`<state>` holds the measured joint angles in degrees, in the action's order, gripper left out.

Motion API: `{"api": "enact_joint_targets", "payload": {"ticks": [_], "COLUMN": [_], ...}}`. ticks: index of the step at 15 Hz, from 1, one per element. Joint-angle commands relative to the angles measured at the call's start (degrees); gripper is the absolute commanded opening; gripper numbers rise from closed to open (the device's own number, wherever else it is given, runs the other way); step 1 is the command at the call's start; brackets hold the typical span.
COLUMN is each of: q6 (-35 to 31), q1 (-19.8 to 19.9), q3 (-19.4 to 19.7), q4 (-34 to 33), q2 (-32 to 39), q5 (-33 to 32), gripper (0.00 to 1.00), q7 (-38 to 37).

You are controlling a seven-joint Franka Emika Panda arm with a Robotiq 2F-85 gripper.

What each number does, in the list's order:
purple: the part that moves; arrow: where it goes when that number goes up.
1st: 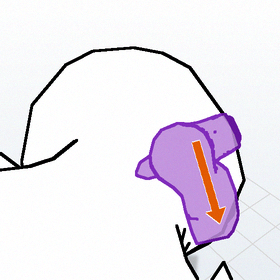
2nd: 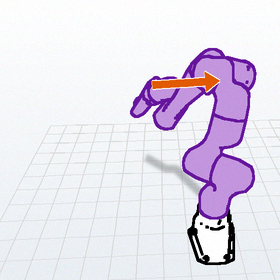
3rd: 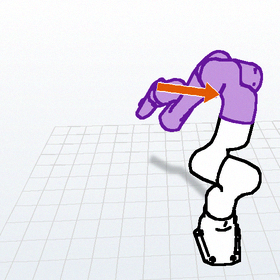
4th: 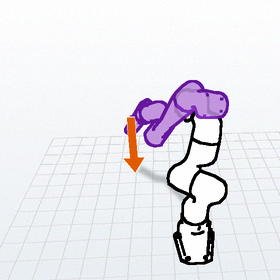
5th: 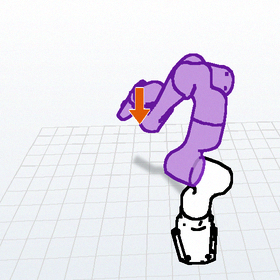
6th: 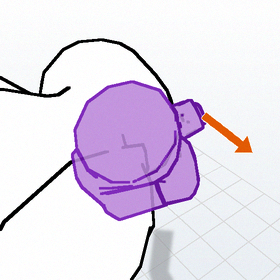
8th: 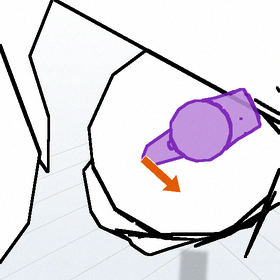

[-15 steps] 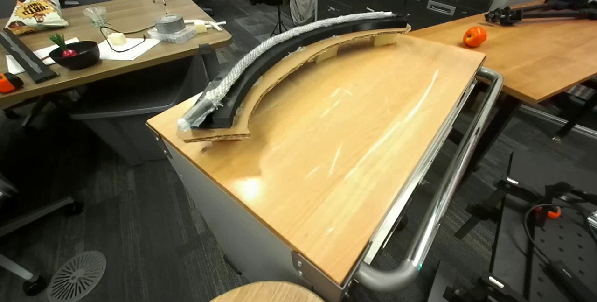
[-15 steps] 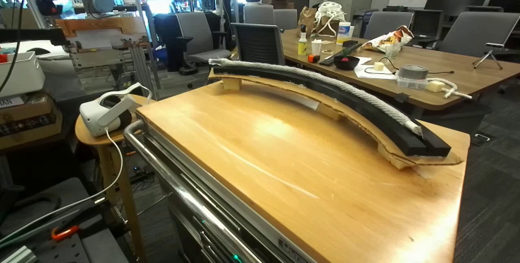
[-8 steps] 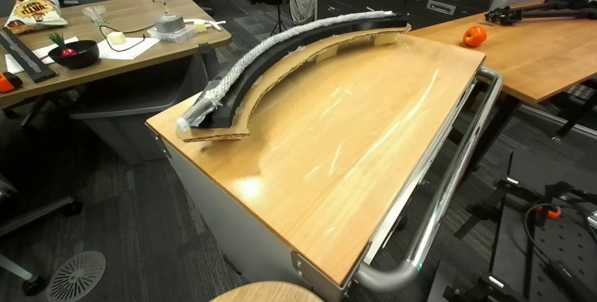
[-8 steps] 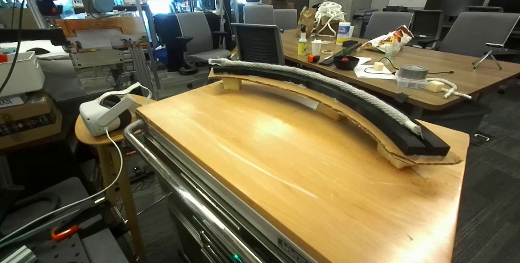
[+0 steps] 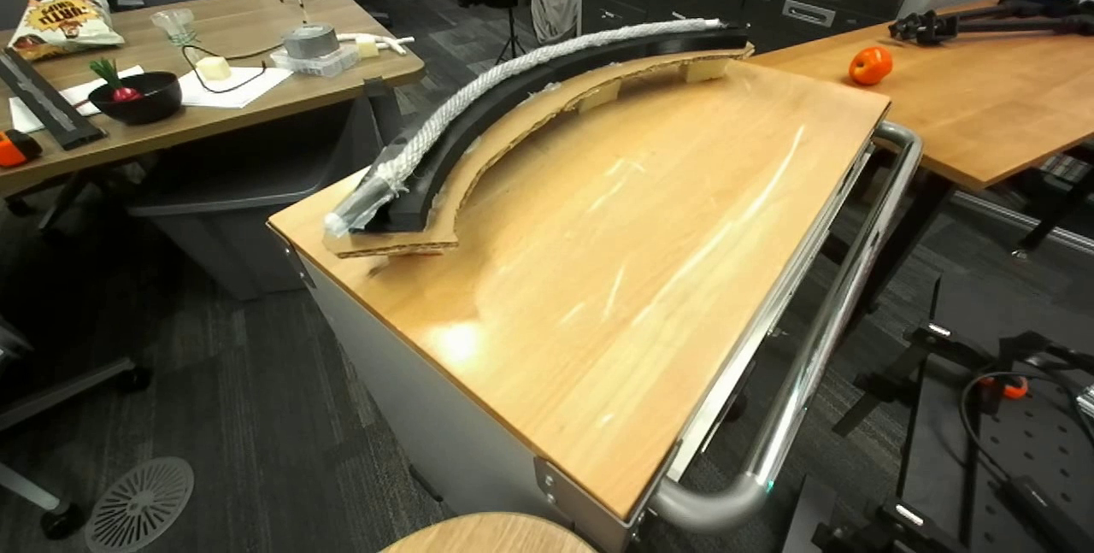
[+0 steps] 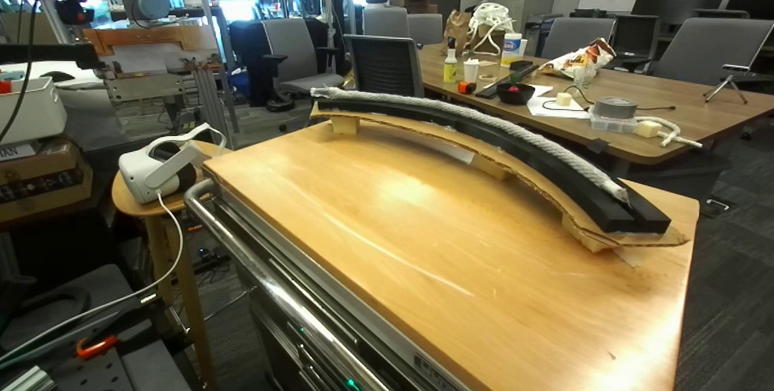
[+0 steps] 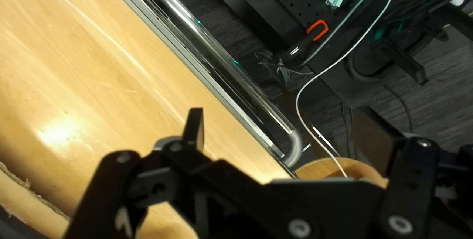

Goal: Place the white rope on the table

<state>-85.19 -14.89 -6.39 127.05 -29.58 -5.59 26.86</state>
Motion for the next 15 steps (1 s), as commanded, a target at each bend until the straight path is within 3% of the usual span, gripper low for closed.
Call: {"api": "enact_joint_targets", "payload": {"ticks": [1,2,4,9,10,15], "q6": [-3.1,-2.4,-4.1,-3.4,-2.2,-2.2], "q1": [-2.9,-3.9,-5.2,-3.4,-3.9,-3.8], "q3": [0.4,1.1,1.9,4.6,3.5,4.7], "q4": [-1.6,5.2,7.7,12.8,10.1,12.3], "q2": [3.1,-6.2,-8.5,-17.1,-12.4,-16.3], "q5": [-0.3,0.7,4.0,14.8,11.7,13.5], "gripper": [1.00,1.00,1.00,1.00,1.00,1.00], "q7": [8.3,11.2,14.4,7.1,8.8,7.6]}}
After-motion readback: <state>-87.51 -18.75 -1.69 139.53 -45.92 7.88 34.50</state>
